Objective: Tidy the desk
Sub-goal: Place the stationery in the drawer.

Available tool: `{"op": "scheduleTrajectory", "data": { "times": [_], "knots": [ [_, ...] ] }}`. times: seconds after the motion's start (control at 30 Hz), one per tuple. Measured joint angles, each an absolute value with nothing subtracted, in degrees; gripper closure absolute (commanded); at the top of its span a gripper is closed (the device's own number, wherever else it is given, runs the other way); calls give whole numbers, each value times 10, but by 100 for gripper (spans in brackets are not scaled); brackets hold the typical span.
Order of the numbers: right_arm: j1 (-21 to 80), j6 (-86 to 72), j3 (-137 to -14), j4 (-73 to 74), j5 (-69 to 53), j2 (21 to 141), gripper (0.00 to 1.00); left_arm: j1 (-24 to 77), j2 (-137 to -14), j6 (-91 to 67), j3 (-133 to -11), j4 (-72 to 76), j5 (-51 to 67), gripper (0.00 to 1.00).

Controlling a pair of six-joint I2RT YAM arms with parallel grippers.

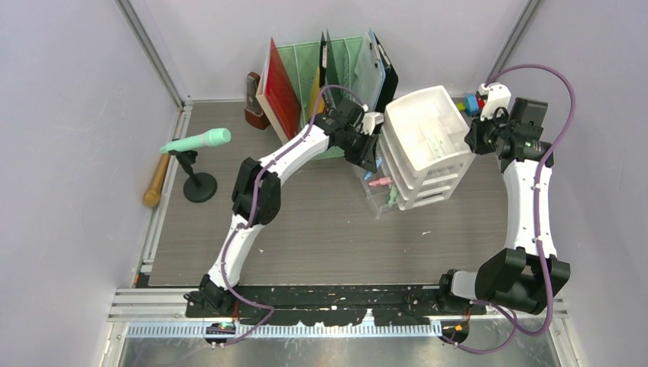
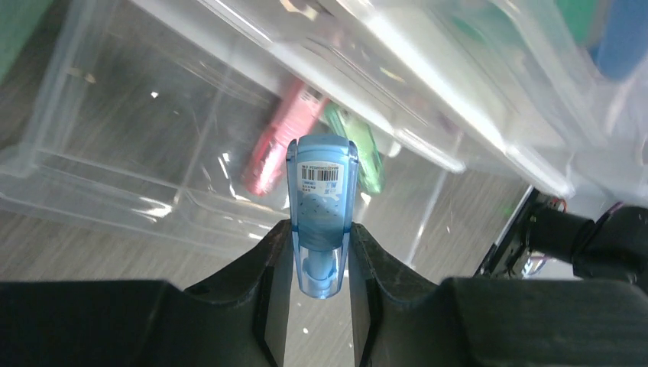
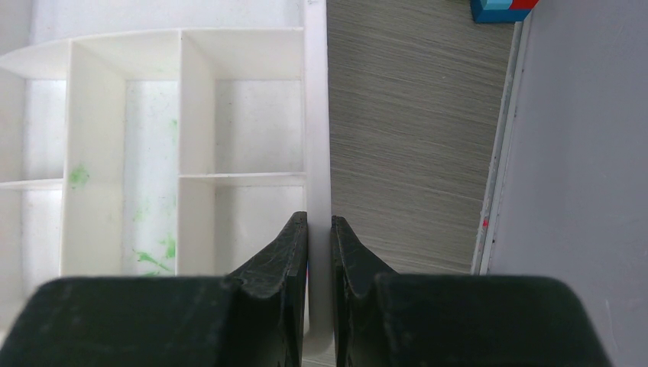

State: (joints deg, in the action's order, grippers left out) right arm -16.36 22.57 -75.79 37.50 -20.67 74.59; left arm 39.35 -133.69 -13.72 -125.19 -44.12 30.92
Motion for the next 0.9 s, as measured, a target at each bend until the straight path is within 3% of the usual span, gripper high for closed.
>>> {"op": "scheduleTrajectory", "data": {
  "times": [0.23,0.37,0.63,0.9],
  "knots": [
    [-164,225,-758,375,-206,746,100,381,-1381,-176,-1283,-414,303,31],
    [-164,225,-758,375,-207,746,100,382,-1378,-165,-1280,-405,287,18],
    [-164,225,-758,375,-207,746,100,382,-1306,-130,-1194,-381,259,6],
    [-164,237,-767,397,-208,746,100,382,-1215,-118,-1104,-361,236,0]
  ]
}}
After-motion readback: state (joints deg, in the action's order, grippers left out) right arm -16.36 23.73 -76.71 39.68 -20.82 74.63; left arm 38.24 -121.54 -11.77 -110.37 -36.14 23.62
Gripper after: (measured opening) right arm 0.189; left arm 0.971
